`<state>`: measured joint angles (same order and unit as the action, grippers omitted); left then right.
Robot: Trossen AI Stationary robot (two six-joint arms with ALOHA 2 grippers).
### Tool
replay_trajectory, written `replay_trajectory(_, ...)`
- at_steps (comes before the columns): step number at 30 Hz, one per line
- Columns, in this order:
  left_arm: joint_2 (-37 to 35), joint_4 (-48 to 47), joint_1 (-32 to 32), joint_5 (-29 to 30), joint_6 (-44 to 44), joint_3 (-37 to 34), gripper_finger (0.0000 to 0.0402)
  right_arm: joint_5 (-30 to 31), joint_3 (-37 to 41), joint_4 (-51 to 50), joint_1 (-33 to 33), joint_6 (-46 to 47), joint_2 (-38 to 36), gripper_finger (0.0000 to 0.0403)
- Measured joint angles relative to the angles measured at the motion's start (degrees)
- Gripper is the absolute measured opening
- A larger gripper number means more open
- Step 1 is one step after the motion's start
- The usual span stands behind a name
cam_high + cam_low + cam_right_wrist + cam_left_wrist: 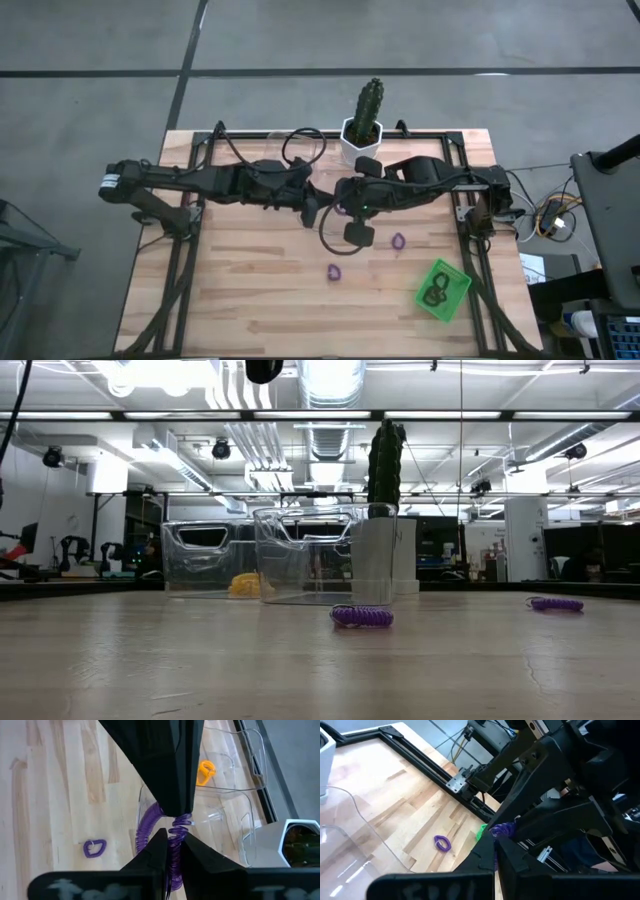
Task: Sort spring keychains
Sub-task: Put the top left violet spring keychain into the right transparent bin
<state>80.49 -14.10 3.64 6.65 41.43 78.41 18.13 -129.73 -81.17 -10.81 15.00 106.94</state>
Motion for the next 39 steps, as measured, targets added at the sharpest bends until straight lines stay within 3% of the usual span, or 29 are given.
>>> replay_trajectory(7, 0.0, -1.4, 0.0, 0.8, -0.8, 0.0, 0.0005, 0.0, 0.0, 0.0, 0.0, 0.0, 0.0, 0.0027)
replay_trajectory(21, 0.0, -1.1, 0.0, 1.0, -0.9, 0.0, 0.0096, 3.1, 4.8, 0.0, 0.1, 0.0, -0.1, 0.0027)
replay_trajectory(27, -1.5, -4.1, 0.0, 1.1, -1.7, 0.1, 0.0101, 11.2, 12.2, 1.4, 0.9, 0.0, -0.1, 0.0027)
replay_trajectory(30, -3.0, -10.6, 0.0, 5.8, -1.8, 0.0, 0.0101, 11.9, 16.2, 4.7, 2.1, -0.9, -0.1, 0.0027)
replay_trajectory(33, -4.9, -19.8, 0.0, 14.6, 0.5, 0.0, 0.0101, 11.0, 20.6, 10.3, 3.3, -3.2, -0.1, 0.0028)
replay_trajectory(39, -9.6, -39.8, 0.8, 31.2, 11.8, -0.1, 0.0101, 2.8, 29.0, 24.2, 6.7, -8.4, -0.1, 0.0028)
